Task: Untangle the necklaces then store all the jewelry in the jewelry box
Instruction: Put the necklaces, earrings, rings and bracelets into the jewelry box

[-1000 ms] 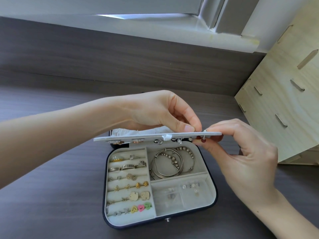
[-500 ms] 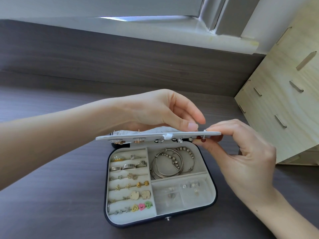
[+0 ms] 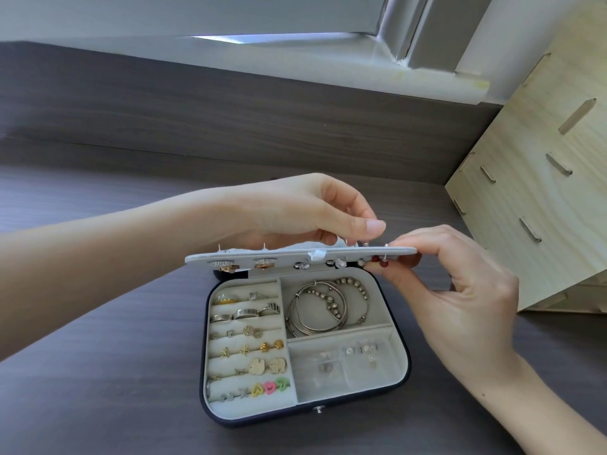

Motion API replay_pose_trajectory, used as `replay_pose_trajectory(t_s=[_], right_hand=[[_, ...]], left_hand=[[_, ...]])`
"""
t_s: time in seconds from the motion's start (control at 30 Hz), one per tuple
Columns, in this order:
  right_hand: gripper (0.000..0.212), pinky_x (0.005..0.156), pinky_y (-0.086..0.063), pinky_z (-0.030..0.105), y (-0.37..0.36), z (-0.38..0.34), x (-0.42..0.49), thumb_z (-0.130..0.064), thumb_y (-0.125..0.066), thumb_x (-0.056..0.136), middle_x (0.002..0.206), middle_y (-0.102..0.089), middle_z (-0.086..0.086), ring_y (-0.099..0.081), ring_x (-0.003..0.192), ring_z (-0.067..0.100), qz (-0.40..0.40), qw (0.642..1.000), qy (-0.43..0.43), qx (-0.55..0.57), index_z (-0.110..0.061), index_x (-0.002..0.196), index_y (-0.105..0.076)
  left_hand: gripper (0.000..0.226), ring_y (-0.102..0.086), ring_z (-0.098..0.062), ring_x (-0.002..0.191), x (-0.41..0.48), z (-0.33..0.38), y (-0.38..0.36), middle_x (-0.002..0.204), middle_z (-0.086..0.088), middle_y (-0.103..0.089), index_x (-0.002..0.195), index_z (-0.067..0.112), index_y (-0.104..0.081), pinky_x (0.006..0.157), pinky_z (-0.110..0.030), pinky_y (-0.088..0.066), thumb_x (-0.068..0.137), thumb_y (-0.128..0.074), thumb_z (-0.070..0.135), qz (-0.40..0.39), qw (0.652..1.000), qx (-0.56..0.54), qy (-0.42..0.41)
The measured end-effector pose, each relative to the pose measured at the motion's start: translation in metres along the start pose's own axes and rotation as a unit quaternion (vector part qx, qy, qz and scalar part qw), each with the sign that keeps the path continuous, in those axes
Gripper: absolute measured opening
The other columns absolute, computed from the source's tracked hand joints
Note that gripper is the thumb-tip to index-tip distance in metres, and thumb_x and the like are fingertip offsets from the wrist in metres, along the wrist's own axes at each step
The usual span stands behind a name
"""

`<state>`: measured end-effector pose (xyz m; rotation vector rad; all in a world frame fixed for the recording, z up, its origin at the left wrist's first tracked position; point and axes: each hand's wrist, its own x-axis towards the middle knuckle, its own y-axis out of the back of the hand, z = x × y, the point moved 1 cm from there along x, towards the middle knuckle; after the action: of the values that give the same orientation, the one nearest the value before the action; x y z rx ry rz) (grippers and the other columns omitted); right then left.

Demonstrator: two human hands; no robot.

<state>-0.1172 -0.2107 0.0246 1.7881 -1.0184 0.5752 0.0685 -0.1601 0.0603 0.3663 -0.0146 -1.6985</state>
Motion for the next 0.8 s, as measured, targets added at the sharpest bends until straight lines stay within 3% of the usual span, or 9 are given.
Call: replay_pose_trajectory(t_s=[0.1,0.2,0.37,0.5,0.6,0.7,0.8], right_hand=[[0.014,0.068,-0.047,0.024,0.000,0.000,0.000,-0.017,-0.073,0.079,0.076,-0.064,0.001,-0.058,0.070,0.014,0.003,1.000,-0.003,0.003,-0.005,0.081,-0.068],[0.013,0.067,-0.048,0.025,-0.001,0.000,0.000,-0.017,-0.073,0.079,0.077,-0.065,0.002,-0.059,0.071,0.015,0.003,1.000,0.004,0.003,-0.005,0.081,-0.068],[0.015,0.067,-0.049,0.026,0.000,0.000,0.000,-0.018,-0.072,0.080,0.076,-0.064,0.002,-0.058,0.071,0.014,0.002,1.000,0.007,-0.004,-0.004,0.081,-0.068],[0.013,0.067,-0.048,0.025,-0.001,-0.001,0.000,-0.016,-0.073,0.079,0.076,-0.064,0.000,-0.058,0.070,0.014,0.007,1.000,0.013,-0.003,-0.004,0.081,-0.068],[0.013,0.067,-0.048,0.023,0.000,0.000,0.000,-0.016,-0.073,0.079,0.076,-0.063,-0.001,-0.057,0.070,0.013,0.008,1.000,0.018,-0.003,-0.004,0.081,-0.068],[0.012,0.069,-0.046,0.018,-0.001,-0.001,0.001,-0.015,-0.074,0.079,0.076,-0.061,-0.004,-0.054,0.071,0.008,0.010,1.000,0.020,-0.006,-0.004,0.081,-0.068],[0.011,0.069,-0.045,0.017,-0.001,-0.002,0.001,-0.012,-0.075,0.078,0.076,-0.060,-0.005,-0.053,0.070,0.007,0.014,1.000,0.021,-0.006,-0.004,0.080,-0.068]], left_hand=[[0.043,-0.058,-0.020,0.077,0.000,0.002,0.000,0.080,-0.006,-0.067,0.076,0.016,-0.070,0.084,-0.043,-0.048,0.064,-0.076,0.057,0.012,0.996,0.092,0.013],[0.043,-0.061,-0.011,0.078,-0.001,0.006,0.001,0.085,-0.007,-0.071,0.075,0.016,-0.073,0.091,-0.044,-0.050,0.066,-0.071,0.059,0.014,0.991,0.131,0.005],[0.017,-0.063,-0.006,0.071,-0.003,0.010,0.002,0.080,-0.002,-0.071,0.080,0.016,-0.072,0.072,-0.018,-0.053,0.074,-0.069,0.031,-0.003,0.992,0.126,-0.008],[0.009,-0.063,-0.015,0.080,-0.005,0.009,0.006,0.092,-0.011,-0.070,0.089,0.011,-0.070,0.080,-0.027,-0.053,0.080,-0.070,0.015,0.000,0.993,0.118,-0.010],[0.017,-0.055,-0.019,0.080,-0.008,0.011,0.004,0.086,-0.012,-0.062,0.084,0.011,-0.066,0.080,-0.033,-0.047,0.080,-0.071,0.027,-0.012,0.996,0.090,0.003],[0.037,-0.047,-0.010,0.069,-0.008,0.014,-0.002,0.073,0.003,-0.054,0.078,0.015,-0.063,0.066,-0.023,-0.040,0.083,-0.058,0.051,-0.010,0.991,0.134,0.027],[0.038,-0.047,-0.007,0.058,-0.009,0.016,-0.005,0.070,0.003,-0.057,0.086,0.013,-0.066,0.052,-0.020,-0.039,0.084,-0.053,0.049,-0.014,0.980,0.198,0.032]])
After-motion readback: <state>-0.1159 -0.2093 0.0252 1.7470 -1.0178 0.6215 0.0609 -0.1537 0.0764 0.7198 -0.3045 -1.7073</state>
